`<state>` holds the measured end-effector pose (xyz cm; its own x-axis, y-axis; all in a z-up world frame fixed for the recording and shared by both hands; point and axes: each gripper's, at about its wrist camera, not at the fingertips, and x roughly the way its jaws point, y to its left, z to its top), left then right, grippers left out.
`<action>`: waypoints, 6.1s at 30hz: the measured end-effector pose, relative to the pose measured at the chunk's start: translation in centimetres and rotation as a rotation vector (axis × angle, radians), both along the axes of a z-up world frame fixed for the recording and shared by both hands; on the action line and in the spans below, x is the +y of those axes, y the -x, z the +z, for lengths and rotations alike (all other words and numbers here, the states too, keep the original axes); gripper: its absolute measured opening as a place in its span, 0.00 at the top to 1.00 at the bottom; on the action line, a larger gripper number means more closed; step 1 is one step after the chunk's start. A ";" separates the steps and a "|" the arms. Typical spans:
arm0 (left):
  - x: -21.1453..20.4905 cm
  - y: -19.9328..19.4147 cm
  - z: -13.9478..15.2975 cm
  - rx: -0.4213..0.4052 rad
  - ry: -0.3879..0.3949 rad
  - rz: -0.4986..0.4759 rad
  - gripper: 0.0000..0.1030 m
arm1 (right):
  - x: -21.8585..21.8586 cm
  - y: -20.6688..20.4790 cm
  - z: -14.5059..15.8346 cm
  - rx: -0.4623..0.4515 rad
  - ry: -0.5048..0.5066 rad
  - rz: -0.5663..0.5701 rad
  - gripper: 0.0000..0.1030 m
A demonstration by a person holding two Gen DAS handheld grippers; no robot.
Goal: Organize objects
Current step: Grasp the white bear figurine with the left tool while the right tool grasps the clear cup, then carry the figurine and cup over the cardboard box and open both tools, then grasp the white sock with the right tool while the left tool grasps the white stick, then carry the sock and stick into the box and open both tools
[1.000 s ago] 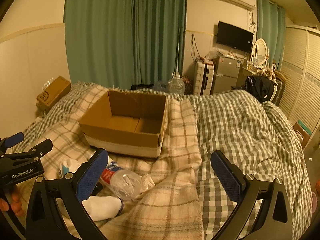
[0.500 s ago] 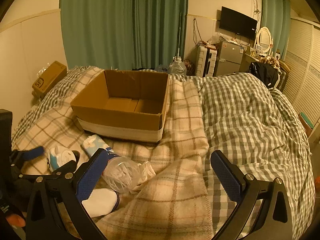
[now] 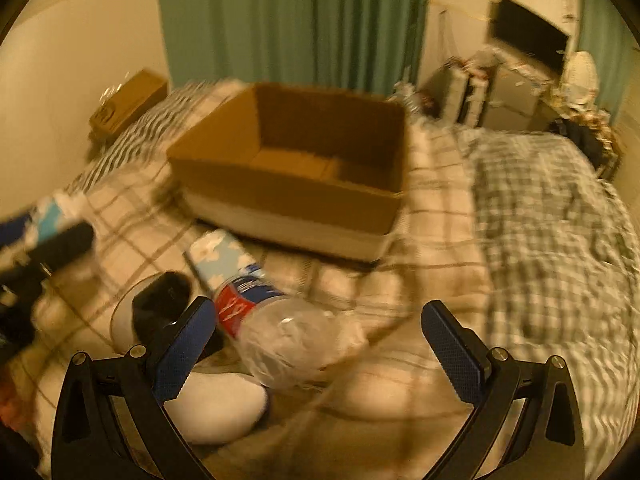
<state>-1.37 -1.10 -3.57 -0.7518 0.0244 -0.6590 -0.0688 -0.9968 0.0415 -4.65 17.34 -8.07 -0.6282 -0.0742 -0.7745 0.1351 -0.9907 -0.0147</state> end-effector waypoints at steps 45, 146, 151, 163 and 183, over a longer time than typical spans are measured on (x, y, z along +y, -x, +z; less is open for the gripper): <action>2.3 14.8 3.6 0.027 -0.152 -0.116 0.25 | 0.5 8.2 12.2 0.257 -0.178 0.013 0.33; 3.1 -4.4 -8.1 -0.298 0.017 -0.306 0.86 | 0.3 -9.5 6.2 0.088 0.031 0.023 0.42; 3.5 -6.1 -7.1 -0.312 -0.010 -0.376 0.91 | 0.5 -10.2 6.9 0.106 0.029 0.015 0.42; 2.6 -5.3 2.1 -0.123 -0.069 -0.357 0.92 | 1.1 -11.1 10.4 0.176 0.038 0.014 0.42; 3.4 13.3 10.0 0.037 -0.095 -0.282 0.92 | 0.7 5.1 19.5 0.305 -0.010 0.031 0.46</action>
<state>-14.65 2.27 6.41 -0.7300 0.2965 -0.6157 -0.3441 -0.9379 -0.0436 -9.76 18.06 11.44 -0.8295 -0.0898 -0.5513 0.1529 -0.9858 -0.0694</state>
